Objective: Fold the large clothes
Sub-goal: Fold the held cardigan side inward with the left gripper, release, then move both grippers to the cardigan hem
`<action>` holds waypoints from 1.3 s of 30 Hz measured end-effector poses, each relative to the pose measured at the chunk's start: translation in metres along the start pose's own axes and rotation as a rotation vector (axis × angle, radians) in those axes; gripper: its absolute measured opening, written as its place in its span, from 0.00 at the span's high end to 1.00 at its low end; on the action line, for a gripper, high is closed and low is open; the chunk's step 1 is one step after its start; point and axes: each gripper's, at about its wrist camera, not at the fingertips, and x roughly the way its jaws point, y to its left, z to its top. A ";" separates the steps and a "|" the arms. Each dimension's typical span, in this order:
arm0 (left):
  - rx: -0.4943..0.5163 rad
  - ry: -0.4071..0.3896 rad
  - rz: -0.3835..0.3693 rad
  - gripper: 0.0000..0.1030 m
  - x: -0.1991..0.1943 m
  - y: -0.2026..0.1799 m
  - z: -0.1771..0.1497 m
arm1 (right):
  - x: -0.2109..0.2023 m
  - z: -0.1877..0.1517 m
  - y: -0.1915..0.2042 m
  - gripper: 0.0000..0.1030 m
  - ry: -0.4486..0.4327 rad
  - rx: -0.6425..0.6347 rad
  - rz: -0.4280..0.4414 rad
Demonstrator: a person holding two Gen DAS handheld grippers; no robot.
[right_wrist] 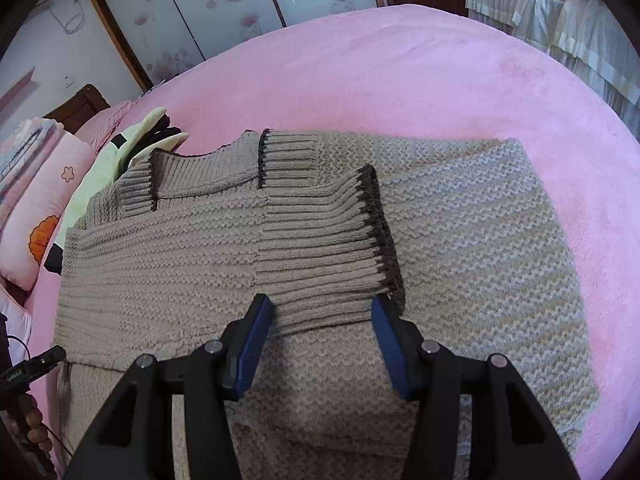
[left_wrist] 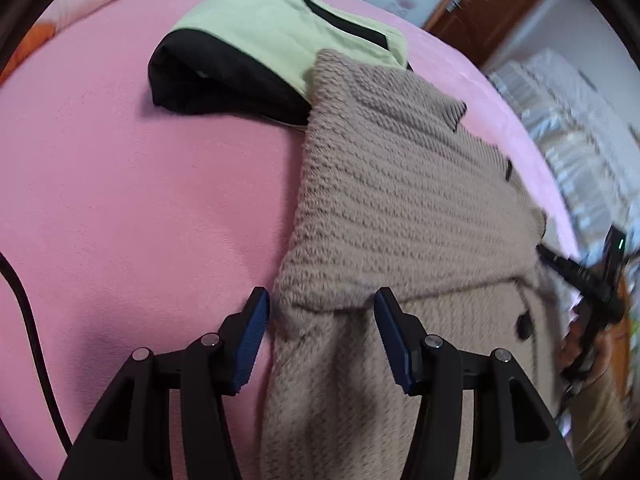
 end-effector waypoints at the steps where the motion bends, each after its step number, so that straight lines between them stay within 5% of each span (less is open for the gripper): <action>1: 0.042 -0.006 0.033 0.49 0.000 -0.004 -0.003 | 0.000 -0.001 -0.001 0.49 -0.001 -0.002 0.005; 5: 0.090 -0.010 0.117 0.53 0.009 -0.008 -0.002 | 0.000 -0.002 -0.001 0.49 -0.003 -0.010 0.005; 6: 0.088 -0.022 0.148 0.70 0.010 -0.007 -0.001 | 0.000 -0.002 0.001 0.49 -0.005 -0.014 -0.005; 7: 0.088 -0.028 0.185 0.77 0.011 -0.006 0.001 | 0.001 -0.002 0.002 0.49 -0.004 -0.015 -0.014; 11: 0.056 -0.043 0.204 0.80 0.008 0.000 0.000 | 0.005 0.001 0.005 0.52 0.001 -0.014 -0.050; 21: 0.078 -0.057 0.185 0.78 0.002 0.009 -0.009 | 0.012 -0.004 0.013 0.61 -0.012 -0.104 -0.153; 25: 0.095 -0.069 0.205 0.77 0.001 0.002 -0.009 | 0.008 -0.002 0.014 0.96 -0.043 -0.147 -0.271; 29: 0.108 -0.051 0.232 0.72 0.004 -0.004 -0.008 | 0.004 0.000 0.006 0.98 -0.005 -0.120 -0.223; 34: 0.092 -0.017 0.257 0.54 -0.009 -0.010 -0.006 | -0.027 -0.002 -0.002 0.94 -0.004 -0.065 -0.124; 39: 0.064 -0.019 0.239 0.50 -0.043 -0.017 -0.014 | -0.066 -0.017 -0.005 0.94 0.012 -0.036 -0.055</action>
